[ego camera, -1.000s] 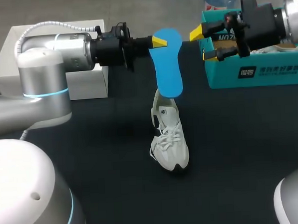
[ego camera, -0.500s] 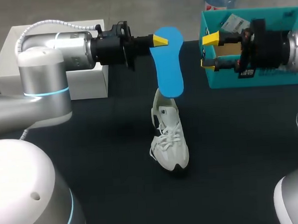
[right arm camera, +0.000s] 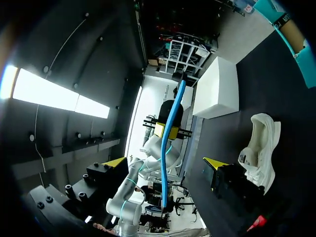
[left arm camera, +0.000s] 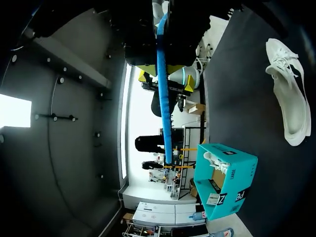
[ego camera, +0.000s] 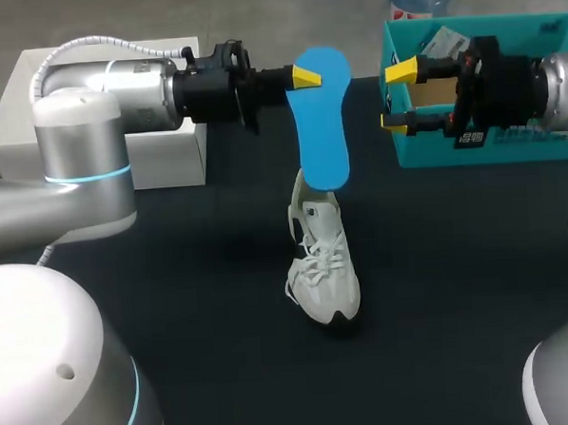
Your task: Take the shoe out of the shoebox, open the shoe tongue, remove and reinsert the insole, then place the shoe into the shoebox
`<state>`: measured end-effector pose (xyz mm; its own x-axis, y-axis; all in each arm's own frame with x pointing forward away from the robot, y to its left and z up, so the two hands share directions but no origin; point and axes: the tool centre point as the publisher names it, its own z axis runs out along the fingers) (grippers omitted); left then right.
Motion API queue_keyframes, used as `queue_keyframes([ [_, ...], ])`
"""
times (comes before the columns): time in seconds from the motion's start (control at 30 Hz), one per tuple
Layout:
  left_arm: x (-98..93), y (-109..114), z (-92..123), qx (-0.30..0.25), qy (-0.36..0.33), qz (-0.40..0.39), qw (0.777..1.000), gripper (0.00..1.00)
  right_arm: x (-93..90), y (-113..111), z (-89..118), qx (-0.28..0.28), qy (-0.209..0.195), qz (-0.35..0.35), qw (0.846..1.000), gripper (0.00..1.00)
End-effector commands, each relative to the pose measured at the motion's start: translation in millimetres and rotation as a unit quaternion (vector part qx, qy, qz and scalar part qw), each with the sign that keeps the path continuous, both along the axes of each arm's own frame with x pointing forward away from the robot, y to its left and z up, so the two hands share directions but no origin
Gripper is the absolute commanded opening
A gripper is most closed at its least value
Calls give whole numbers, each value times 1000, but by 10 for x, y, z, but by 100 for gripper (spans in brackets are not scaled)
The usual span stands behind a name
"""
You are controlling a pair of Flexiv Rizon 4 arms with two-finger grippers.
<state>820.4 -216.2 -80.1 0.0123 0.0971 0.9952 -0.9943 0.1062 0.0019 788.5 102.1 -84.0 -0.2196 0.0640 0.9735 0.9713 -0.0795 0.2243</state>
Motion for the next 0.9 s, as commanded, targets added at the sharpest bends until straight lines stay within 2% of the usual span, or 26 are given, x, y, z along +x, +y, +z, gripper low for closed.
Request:
queue_keyframes([
  [0.03,-5,24,-6,-20,-61,6,998,0,22,21,4,-2,0,1,1000,100],
  [0.2,-28,32,42,-6,-163,15,987,0,22,21,4,-2,0,1,1000,100],
  [0.3,-41,35,79,22,-252,26,967,0,22,21,4,-2,0,1,1000,100],
  [0.4,-38,43,110,6,-298,34,954,0,22,21,4,-2,0,1,1000,100],
  [0.53,-13,61,106,-13,-402,47,914,0,22,21,4,-2,0,1,1000,100],
  [0.6,-32,71,101,-17,-468,45,883,0,22,21,4,-2,0,1,1000,100],
  [0.7,-70,81,96,-20,-572,43,819,0,22,21,4,-2,0,1,1000,100],
  [0.77,-72,80,99,-17,-600,39,799,0,22,21,4,-2,0,1,1000,100],
  [0.8,-32,74,99,13,-602,56,797,0,22,21,4,-2,0,1,1000,100],
  [0.83,-6,73,84,19,-579,57,813,0,22,21,4,-2,0,1,1000,100],
  [0.9,-6,73,84,19,-579,57,813,0,22,21,4,-2,0,1,1000,100],
])
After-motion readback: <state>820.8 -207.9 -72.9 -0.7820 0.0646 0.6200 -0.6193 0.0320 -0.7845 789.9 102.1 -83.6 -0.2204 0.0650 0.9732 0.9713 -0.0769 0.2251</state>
